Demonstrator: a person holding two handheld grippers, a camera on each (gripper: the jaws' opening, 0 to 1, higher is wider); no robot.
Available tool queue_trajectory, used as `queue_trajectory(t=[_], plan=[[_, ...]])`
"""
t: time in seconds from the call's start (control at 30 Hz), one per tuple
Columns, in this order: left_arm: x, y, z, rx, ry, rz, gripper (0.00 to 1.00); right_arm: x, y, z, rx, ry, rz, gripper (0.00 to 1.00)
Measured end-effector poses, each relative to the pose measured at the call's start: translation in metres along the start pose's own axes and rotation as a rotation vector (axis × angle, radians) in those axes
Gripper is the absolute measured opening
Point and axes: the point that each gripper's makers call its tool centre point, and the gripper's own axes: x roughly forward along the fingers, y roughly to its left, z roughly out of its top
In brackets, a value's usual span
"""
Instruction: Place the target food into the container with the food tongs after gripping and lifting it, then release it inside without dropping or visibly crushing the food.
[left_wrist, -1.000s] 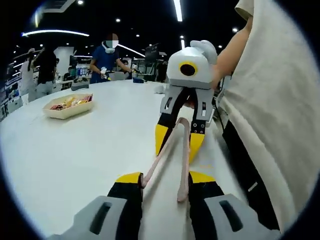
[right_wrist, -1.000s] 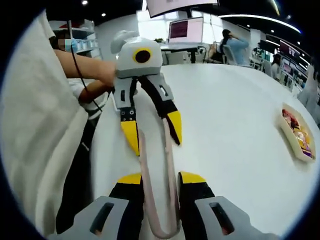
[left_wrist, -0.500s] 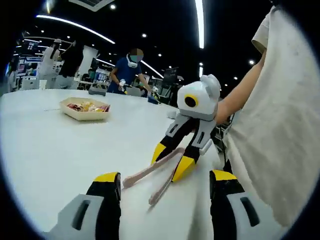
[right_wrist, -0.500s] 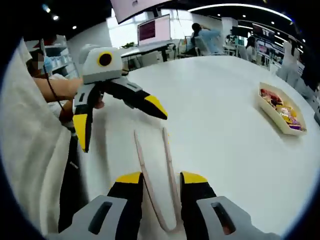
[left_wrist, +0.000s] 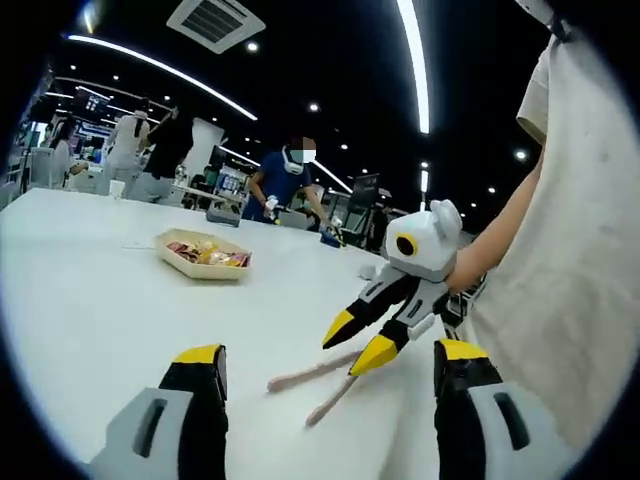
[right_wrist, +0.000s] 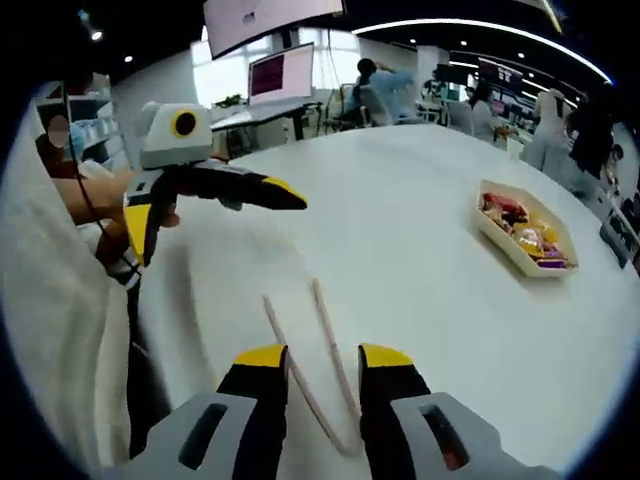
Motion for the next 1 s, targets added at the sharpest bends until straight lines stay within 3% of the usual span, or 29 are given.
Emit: queue_trajectory(t=[0.13,0.3,0.4,0.53,0.87,0.93,1.0], plan=[[-0.005,0.002,0.008,-0.018,-0.034,0.029,0.93,-0.012,-0.012,0.015,0.078,-0.056,-0.067,0.25],[-0.009,0.003,0.021,-0.009,-0.082,0.056,0.98,-0.031,-0.021,0.024,0.085,-0.075,-0.108,0.24],[-0.009,0.006,0.031,-0.014,-0.131,0.07,0.99,-0.044,-0.027,0.028,0.094,-0.096,-0.133,0.24],[-0.01,0.011,0.044,-0.023,-0.188,0.094,0.99,-0.067,-0.043,0.037,0.173,-0.156,-0.199,0.24],[-0.021,0.019,0.062,-0.057,-0.244,0.146,0.99,-0.098,-0.048,0.041,0.181,-0.194,-0.234,0.25],[-0.027,0.02,0.065,-0.049,-0.252,0.164,0.99,-0.105,-0.042,0.042,0.183,-0.198,-0.222,0.28],[-0.037,0.025,0.072,0.016,-0.288,0.199,0.99,-0.115,-0.038,0.05,0.236,-0.248,-0.214,0.33]])
